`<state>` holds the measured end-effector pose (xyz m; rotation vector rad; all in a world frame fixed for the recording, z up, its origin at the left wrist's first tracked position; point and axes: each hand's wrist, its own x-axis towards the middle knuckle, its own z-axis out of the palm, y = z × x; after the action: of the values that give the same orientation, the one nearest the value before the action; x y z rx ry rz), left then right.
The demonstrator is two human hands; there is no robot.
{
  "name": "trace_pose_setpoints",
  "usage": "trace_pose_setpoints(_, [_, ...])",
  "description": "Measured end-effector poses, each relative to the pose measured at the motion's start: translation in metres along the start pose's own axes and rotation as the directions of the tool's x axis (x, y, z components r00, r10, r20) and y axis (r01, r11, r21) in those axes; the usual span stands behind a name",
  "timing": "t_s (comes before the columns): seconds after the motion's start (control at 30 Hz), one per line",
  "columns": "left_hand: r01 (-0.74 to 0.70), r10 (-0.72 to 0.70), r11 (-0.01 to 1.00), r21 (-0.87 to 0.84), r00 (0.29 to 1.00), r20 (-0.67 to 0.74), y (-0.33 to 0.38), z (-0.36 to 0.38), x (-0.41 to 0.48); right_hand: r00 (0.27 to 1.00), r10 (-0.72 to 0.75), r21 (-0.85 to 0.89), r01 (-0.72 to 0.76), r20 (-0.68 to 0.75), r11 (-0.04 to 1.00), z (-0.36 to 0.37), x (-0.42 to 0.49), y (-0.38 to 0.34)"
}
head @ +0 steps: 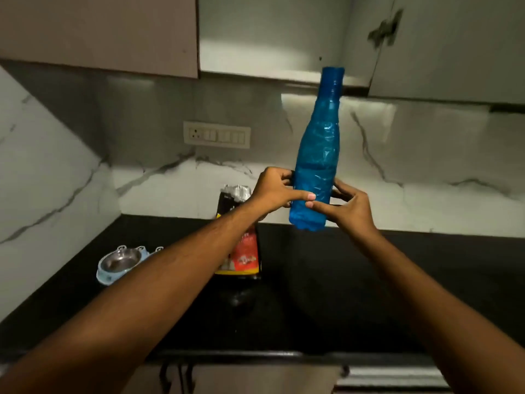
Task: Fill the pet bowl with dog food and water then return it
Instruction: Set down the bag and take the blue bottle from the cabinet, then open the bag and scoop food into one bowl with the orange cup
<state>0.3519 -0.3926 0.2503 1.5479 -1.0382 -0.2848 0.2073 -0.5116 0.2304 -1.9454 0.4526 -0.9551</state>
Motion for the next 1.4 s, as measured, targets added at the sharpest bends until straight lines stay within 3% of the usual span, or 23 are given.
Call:
trace_pose_setpoints(0.5, [0.218,-0.221,0.969,-0.117,0.975,-0.009,-0.173,0.054,-0.029,0.960,0.267,0.028,-0.270,0.080,0.962,0.069,-0.047,0.140])
trace_pose_setpoints(0.77, [0.362,-0.363,0.932,0.017,0.932,0.028,-0.259,0.075,-0.011,0.922,0.374,-0.068,-0.369,0.103,0.927,0.102,-0.036,0.203])
trace_pose_setpoints(1.2, [0.400,-0.394,0.909,0.119,0.917,-0.066,-0.293,0.104,0.020,0.891,0.408,-0.118,-0.392,0.199,0.913,0.104,0.001,0.250])
trace_pose_setpoints(1.4, [0.397,-0.396,0.911,0.107,0.918,-0.033,-0.286,0.101,0.023,0.870,0.445,-0.155,-0.420,0.211,0.894,0.103,0.008,0.257])
